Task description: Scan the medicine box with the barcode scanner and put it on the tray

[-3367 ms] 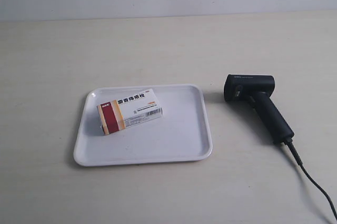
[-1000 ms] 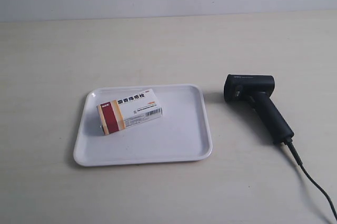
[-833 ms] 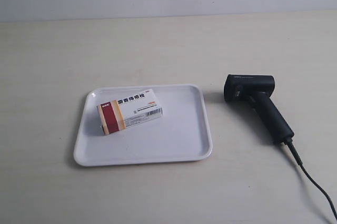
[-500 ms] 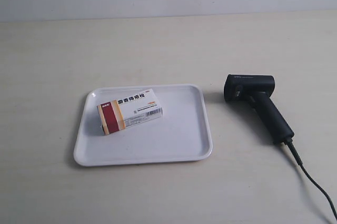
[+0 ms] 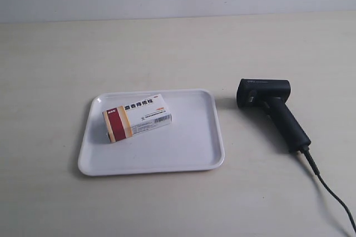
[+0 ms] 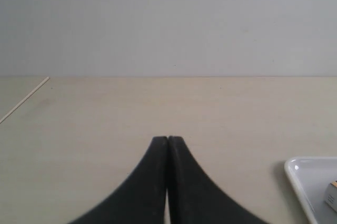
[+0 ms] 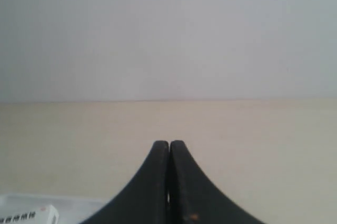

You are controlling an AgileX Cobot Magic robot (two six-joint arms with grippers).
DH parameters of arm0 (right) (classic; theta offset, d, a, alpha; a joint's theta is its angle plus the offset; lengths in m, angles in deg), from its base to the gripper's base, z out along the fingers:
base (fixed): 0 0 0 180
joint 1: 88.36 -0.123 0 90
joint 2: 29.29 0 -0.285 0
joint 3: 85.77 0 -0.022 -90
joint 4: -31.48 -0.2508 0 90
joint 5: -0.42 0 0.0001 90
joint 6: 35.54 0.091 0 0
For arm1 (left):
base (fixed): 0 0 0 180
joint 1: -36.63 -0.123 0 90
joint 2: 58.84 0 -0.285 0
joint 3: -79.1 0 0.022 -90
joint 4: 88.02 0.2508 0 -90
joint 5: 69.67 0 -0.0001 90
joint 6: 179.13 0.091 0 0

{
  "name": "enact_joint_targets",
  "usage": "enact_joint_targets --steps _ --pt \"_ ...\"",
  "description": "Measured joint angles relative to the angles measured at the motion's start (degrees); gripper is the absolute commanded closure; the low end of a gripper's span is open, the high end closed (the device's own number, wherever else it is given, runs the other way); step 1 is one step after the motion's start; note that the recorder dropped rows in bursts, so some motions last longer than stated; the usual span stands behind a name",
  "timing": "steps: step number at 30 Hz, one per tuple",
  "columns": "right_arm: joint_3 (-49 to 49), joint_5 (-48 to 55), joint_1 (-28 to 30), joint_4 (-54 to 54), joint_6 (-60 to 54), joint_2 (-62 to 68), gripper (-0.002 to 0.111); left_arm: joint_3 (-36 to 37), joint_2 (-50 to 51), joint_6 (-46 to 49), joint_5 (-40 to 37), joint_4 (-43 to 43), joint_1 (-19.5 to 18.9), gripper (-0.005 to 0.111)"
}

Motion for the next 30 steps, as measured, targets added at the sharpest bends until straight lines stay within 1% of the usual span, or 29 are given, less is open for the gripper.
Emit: enact_joint_targets --steps 3,5,8,12,19,21,27,30 --pt "9.8 -3.2 0.0 3.8 6.4 -3.6 0.108 0.0 0.0 0.0 0.0 0.0 0.0 0.105" --pt "14.9 -4.6 0.0 4.4 8.3 -6.6 0.108 0.0 0.0 0.0 0.0 0.0 0.0 0.105" --pt "19.7 -4.9 0.0 4.6 9.4 -11.1 0.108 0.0 0.0 0.0 0.0 0.0 0.0 0.105" --pt "20.3 -2.2 0.0 4.3 9.4 -16.3 0.108 0.0 0.0 0.0 0.0 0.0 0.0 0.105" --pt "20.3 -1.5 0.5 4.2 9.6 -22.0 0.108 0.0 0.0 0.0 0.0 0.0 0.0 0.105" --pt "20.3 -1.5 3.2 4.2 9.6 -24.7 0.108 0.0 0.0 0.0 0.0 0.0 0.0 0.105" --pt "20.3 -0.8 14.8 4.2 9.6 -32.4 0.108 0.0 0.0 0.0 0.0 0.0 0.0 0.105" --pt "20.3 1.3 18.9 4.2 9.6 -35.3 0.108 0.0 0.0 0.0 0.0 0.0 0.0 0.105"
